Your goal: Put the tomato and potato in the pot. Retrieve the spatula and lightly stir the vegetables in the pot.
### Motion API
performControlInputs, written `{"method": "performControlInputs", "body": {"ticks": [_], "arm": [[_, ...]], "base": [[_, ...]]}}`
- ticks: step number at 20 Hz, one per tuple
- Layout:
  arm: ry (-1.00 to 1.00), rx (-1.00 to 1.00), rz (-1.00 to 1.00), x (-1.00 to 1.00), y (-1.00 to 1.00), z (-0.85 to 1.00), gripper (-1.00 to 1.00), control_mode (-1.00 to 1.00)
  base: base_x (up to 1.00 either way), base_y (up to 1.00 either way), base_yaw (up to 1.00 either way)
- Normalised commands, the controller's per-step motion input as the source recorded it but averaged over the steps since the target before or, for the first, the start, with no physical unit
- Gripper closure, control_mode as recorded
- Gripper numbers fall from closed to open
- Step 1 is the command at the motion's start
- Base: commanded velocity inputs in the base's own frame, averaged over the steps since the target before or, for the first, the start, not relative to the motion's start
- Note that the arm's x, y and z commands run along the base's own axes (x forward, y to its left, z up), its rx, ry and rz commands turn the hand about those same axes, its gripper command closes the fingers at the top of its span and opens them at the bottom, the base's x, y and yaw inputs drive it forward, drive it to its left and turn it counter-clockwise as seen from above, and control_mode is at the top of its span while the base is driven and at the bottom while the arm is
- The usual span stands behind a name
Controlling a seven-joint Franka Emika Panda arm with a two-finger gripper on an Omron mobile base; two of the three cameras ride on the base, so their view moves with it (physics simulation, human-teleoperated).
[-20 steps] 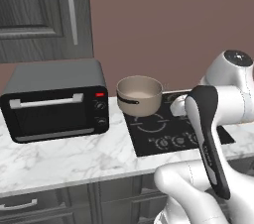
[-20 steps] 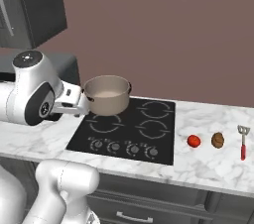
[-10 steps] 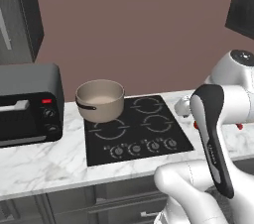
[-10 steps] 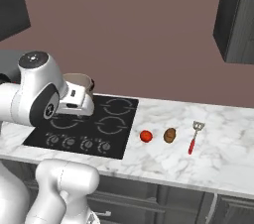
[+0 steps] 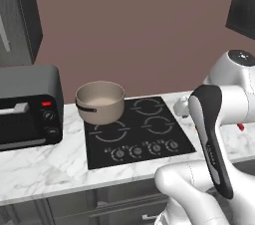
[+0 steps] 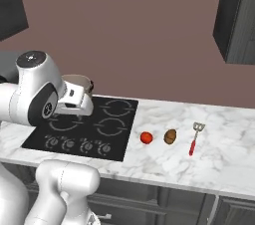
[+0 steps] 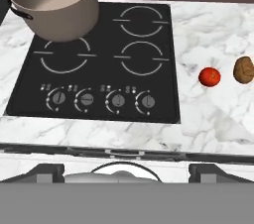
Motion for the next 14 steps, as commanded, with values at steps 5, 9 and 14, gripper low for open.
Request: {"method": "performControlInputs", "body": {"ticks": [5,9,14], "arm": [[0.12,-0.02,-0.02,0.71,-0.21,-0.17,-1.0,-1.0],[0.1,-0.05,-0.11,0.39,-0.51,-0.48,-1.0,-1.0],[0.11,-0.02,-0.08,0.4,-0.54,-0.67,-1.0,-1.0]], "base": [[0.2,0.0,0.0],[0.0,0.0,0.0],[0.0,0.0,0.0]]}}
